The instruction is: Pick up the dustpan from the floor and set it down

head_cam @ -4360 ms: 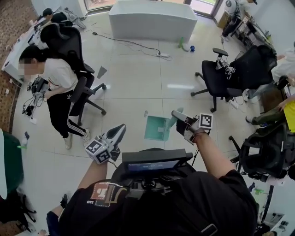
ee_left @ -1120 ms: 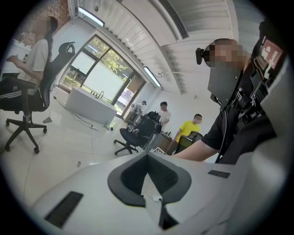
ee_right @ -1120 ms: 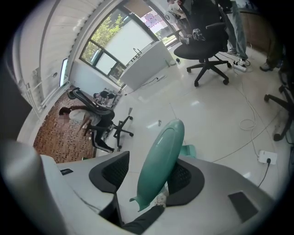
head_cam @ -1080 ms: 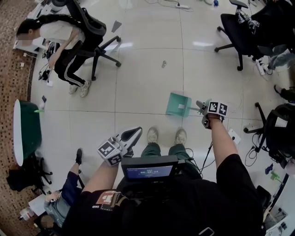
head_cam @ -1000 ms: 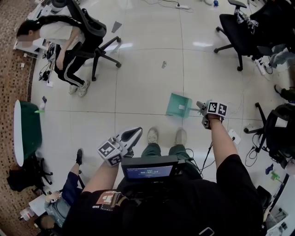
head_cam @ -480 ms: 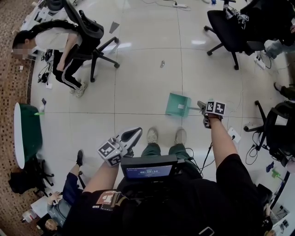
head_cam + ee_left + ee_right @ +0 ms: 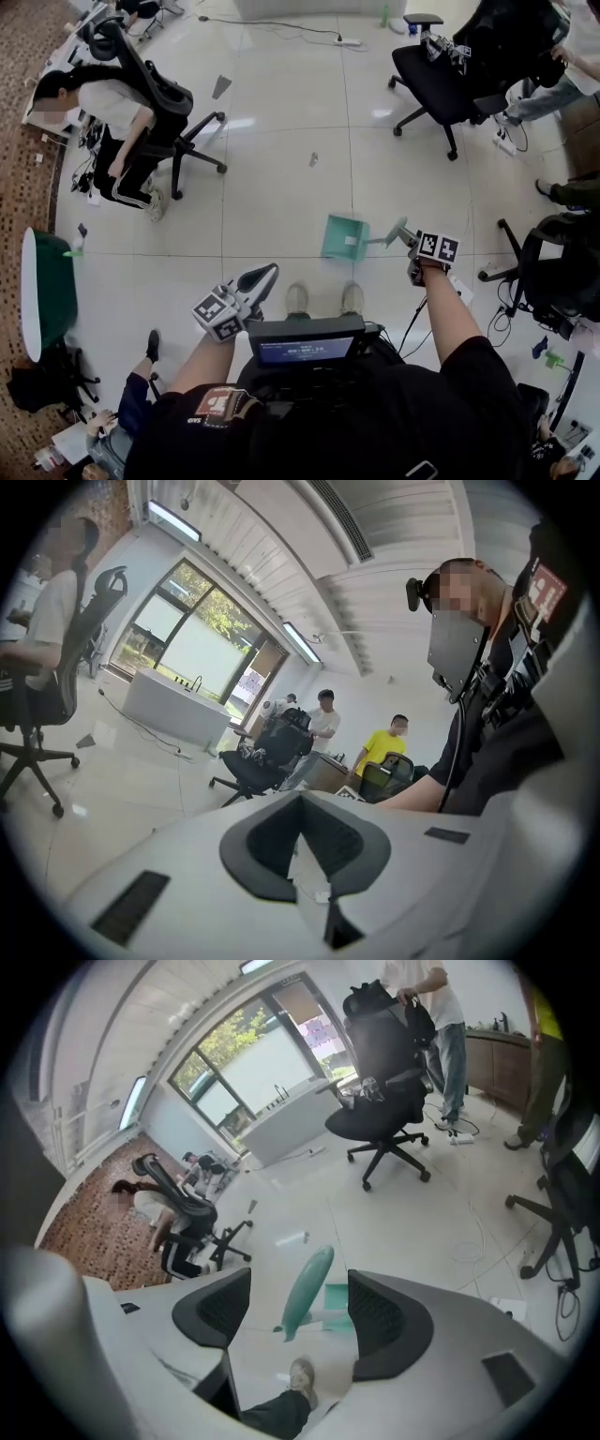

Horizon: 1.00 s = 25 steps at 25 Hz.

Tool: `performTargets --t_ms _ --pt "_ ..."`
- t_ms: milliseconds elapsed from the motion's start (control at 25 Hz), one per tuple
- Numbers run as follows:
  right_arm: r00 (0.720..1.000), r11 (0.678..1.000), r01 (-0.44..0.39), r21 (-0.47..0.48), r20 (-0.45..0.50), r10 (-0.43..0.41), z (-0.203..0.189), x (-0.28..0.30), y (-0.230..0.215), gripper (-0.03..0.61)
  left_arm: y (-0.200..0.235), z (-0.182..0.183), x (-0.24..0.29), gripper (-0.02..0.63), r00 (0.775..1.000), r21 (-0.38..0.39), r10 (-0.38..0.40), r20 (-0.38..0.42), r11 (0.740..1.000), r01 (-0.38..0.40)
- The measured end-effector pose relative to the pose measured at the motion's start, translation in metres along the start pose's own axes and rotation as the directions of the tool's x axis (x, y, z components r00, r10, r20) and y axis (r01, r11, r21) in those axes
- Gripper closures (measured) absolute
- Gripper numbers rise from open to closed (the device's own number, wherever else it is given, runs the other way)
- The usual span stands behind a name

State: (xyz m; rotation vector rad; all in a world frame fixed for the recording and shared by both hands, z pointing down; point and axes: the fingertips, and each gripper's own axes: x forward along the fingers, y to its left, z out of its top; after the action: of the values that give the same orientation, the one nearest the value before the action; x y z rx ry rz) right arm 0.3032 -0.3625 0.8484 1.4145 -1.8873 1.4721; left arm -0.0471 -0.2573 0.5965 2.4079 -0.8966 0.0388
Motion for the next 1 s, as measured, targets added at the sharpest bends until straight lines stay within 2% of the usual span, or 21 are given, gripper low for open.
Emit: performTargets --t_ms 120,240,360,480,520,600,680,760,1000 --pt "0.988 0.991 -0.122 -0.055 0.087 0.127 0.024 -0.072 0.034 0.247 -0.034 0.02 -0.002 0.589 1.0 0.017 0.014 0.027 1.0 -0.015" --pt "0.941 0.958 -0.262 -0.118 0.187 0.28 0.045 -0.157 0.074 0.284 -0.081 0.036 -0.013 0.589 0.997 0.037 0.03 0.074 0.999 -0.032" --pt "0.862 0.899 -0.376 -0.226 0.271 0.428 0.063 -0.235 0.114 0.373 -0.126 0.055 -0.028 0.589 0.989 0.067 0.047 0.139 0.996 -0.057" --pt "0.757 0.812 -0.479 -0.333 0.311 0.575 0.077 -0.296 0.152 0.508 -0.157 0.066 -0.04 0.589 0.98 0.08 0.075 0.183 0.993 -0.09" --pt "0.723 0.782 -0.51 -0.358 0.313 0.615 0.08 -0.313 0.161 0.571 -0.166 0.067 -0.044 0.589 0.978 0.079 0.086 0.191 0.992 -0.102" --pt "0.665 0.727 -0.565 -0.391 0.306 0.681 0.08 -0.344 0.173 0.571 -0.187 0.068 -0.053 0.589 0.973 0.07 0.107 0.205 0.99 -0.123" --pt "0.621 0.687 -0.603 -0.406 0.303 0.723 0.076 -0.367 0.184 0.571 -0.202 0.064 -0.065 0.589 0.969 0.064 0.122 0.217 0.988 -0.139" --pt "0.598 0.666 -0.616 -0.422 0.301 0.743 0.066 -0.381 0.198 0.571 -0.209 0.061 -0.083 0.589 0.966 0.067 0.128 0.226 0.987 -0.147" --pt "0.571 0.623 -0.602 -0.5 0.275 0.773 0.011 -0.428 0.263 0.571 -0.224 0.065 -0.162 0.589 0.955 0.091 0.097 0.281 0.988 -0.127"
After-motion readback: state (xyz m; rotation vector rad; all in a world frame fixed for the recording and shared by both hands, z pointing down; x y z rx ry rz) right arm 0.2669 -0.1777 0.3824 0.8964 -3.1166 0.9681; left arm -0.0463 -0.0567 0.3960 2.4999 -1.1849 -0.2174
